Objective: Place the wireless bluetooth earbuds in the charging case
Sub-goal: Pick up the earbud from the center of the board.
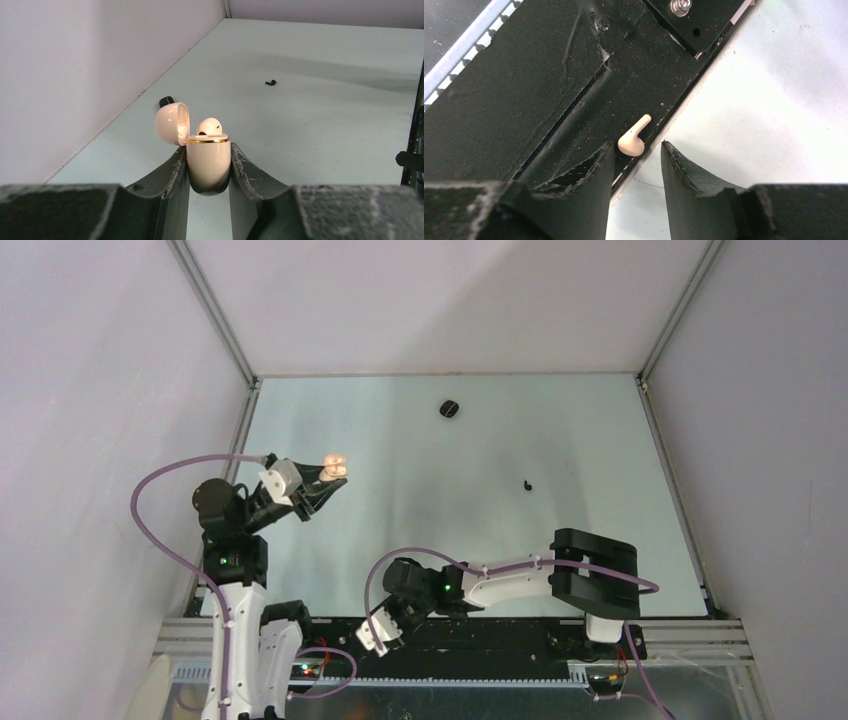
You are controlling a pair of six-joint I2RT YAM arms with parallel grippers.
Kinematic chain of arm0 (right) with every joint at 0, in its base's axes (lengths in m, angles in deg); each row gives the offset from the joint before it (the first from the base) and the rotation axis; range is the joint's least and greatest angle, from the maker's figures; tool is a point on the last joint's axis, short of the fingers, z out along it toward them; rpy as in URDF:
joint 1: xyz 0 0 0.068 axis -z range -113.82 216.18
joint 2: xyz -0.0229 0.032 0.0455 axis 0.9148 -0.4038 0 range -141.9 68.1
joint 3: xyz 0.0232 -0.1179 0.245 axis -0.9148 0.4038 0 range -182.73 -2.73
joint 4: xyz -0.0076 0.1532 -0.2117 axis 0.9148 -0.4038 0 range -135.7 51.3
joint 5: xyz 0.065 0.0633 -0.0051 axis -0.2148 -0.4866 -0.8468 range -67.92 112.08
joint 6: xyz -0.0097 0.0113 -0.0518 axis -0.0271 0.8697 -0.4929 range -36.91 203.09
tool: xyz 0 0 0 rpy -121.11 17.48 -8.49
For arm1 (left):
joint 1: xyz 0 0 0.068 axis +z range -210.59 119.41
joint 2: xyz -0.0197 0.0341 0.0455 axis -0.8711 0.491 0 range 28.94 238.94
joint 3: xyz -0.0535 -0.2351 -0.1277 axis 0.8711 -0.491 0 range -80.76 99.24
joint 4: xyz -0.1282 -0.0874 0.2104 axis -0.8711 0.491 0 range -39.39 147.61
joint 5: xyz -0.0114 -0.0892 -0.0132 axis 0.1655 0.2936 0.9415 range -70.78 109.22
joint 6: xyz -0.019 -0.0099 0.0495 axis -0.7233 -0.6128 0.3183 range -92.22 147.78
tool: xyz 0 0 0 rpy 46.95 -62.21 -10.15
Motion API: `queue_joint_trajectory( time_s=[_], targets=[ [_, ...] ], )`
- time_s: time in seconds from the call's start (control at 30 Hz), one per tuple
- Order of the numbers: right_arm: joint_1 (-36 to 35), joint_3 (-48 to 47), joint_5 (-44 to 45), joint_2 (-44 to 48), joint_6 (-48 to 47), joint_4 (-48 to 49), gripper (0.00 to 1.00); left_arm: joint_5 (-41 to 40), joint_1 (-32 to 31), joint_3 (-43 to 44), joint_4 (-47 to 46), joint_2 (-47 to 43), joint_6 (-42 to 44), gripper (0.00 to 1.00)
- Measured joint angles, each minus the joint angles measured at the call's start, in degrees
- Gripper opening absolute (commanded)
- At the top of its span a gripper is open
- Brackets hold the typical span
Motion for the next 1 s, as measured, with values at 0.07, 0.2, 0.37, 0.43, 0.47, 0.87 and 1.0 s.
queue_joint_trajectory(
  time_s=[0.07,0.2,0.37,0.43,0.47,0.87,1.0],
  targets=[
    [-0.2,0.0,0.3,-0.4,-0.8,0.5,0.41,0.0,0.2,0.0,0.0,-0.1,-0.1,0.14],
    [-0.2,0.0,0.3,-0.7,-1.9,0.8,0.37,0.2,0.5,0.0,-0.1,-0.4,-0.4,0.14],
    [-0.3,0.0,0.0,-1.0,-3.0,0.6,0.30,0.4,0.6,0.0,-0.4,-0.4,-1.0,0.14],
    [-0.3,0.0,-0.3,-1.1,-3.4,0.5,0.27,0.5,0.6,0.0,-0.5,-0.4,-1.3,0.14],
    [-0.3,-0.1,-0.3,-1.2,-3.6,0.3,0.26,0.5,0.6,0.0,-0.6,-0.4,-1.3,0.14],
    [-0.3,-1.6,-0.8,-1.4,-4.2,-2.3,0.16,1.3,0.7,0.0,-1.3,-0.4,-1.9,0.14],
    [0.2,-3.4,-2.0,-1.4,-2.0,-5.8,0.16,1.3,0.7,-0.9,-2.7,-0.4,-3.0,0.14]
  ],
)
